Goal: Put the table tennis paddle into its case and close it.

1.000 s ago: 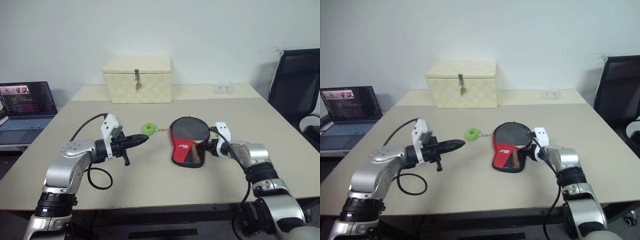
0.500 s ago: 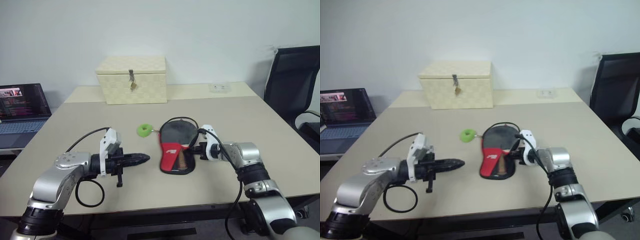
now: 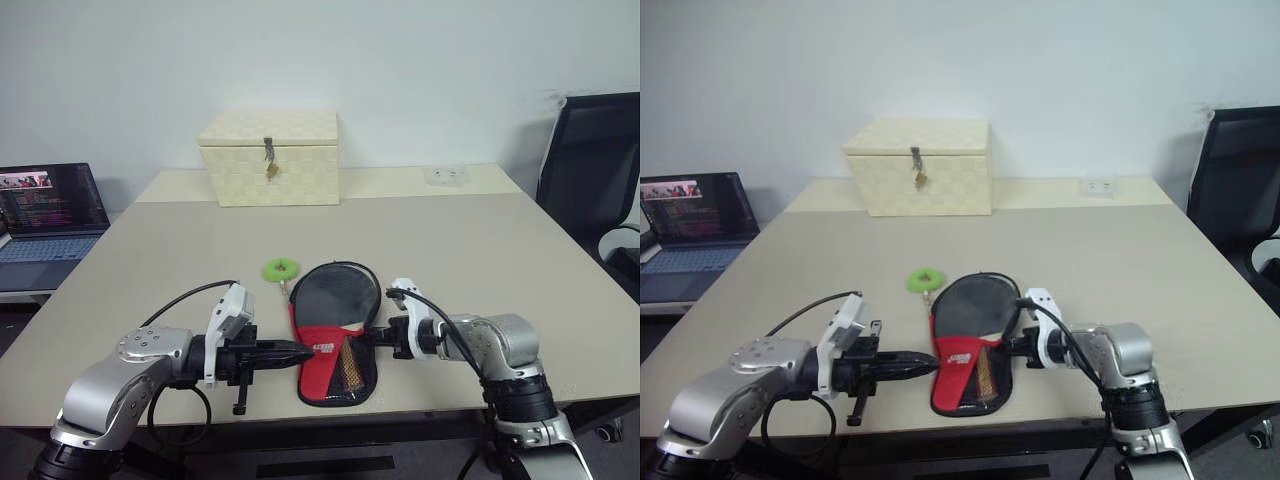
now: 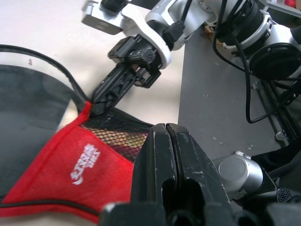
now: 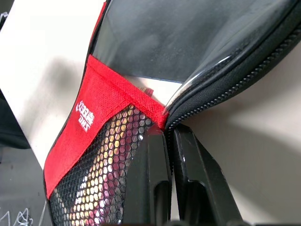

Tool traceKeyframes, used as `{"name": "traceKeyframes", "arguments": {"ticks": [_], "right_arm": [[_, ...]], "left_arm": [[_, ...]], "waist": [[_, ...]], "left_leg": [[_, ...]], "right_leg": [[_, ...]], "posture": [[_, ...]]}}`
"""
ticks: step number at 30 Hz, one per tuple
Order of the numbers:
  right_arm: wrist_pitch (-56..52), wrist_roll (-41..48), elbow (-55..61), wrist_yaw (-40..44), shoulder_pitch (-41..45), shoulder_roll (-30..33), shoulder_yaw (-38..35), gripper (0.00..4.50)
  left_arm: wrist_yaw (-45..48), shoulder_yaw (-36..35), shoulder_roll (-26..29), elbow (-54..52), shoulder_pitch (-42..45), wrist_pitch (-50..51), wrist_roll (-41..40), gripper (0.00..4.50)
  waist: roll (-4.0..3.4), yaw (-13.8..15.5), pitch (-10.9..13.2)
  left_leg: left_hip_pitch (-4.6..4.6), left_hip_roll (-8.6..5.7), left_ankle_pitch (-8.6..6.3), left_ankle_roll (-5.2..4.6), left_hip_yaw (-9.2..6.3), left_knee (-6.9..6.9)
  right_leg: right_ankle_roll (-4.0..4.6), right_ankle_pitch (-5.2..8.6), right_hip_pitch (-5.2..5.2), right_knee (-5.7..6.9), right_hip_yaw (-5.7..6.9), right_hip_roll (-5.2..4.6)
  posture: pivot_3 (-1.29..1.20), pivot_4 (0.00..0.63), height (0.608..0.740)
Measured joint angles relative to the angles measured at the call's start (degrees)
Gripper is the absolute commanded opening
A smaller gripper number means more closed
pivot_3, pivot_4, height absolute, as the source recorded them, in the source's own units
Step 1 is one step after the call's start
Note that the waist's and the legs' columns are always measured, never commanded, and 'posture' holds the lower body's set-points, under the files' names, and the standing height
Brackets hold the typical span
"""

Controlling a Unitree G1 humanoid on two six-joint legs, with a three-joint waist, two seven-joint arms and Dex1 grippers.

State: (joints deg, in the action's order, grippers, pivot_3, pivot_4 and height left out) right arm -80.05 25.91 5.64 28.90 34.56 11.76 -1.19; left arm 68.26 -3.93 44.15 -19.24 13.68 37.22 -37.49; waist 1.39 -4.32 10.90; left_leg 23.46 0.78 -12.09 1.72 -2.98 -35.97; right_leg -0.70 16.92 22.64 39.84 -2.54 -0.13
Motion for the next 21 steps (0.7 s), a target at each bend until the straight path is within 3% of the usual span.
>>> {"name": "traceKeyframes", "arguments": {"ticks": [21], "right_arm": [[-2.63, 2.49, 3.92, -4.07, -2.73, -0.45, -2.24, 0.03]], "left_arm": [[0.05, 0.37, 0.61, 0.2, -0.36, -0.66, 0.1, 0.0]], "waist": [[0.0, 0.71, 0.0]], "left_leg": [[0.09, -0.03, 0.0, 0.0, 0.02, 0.02]], "right_leg": [[-0.06, 0.03, 0.0, -0.15, 0.03, 0.02]], "posture": [[0.0, 0.15, 0.74]]}}
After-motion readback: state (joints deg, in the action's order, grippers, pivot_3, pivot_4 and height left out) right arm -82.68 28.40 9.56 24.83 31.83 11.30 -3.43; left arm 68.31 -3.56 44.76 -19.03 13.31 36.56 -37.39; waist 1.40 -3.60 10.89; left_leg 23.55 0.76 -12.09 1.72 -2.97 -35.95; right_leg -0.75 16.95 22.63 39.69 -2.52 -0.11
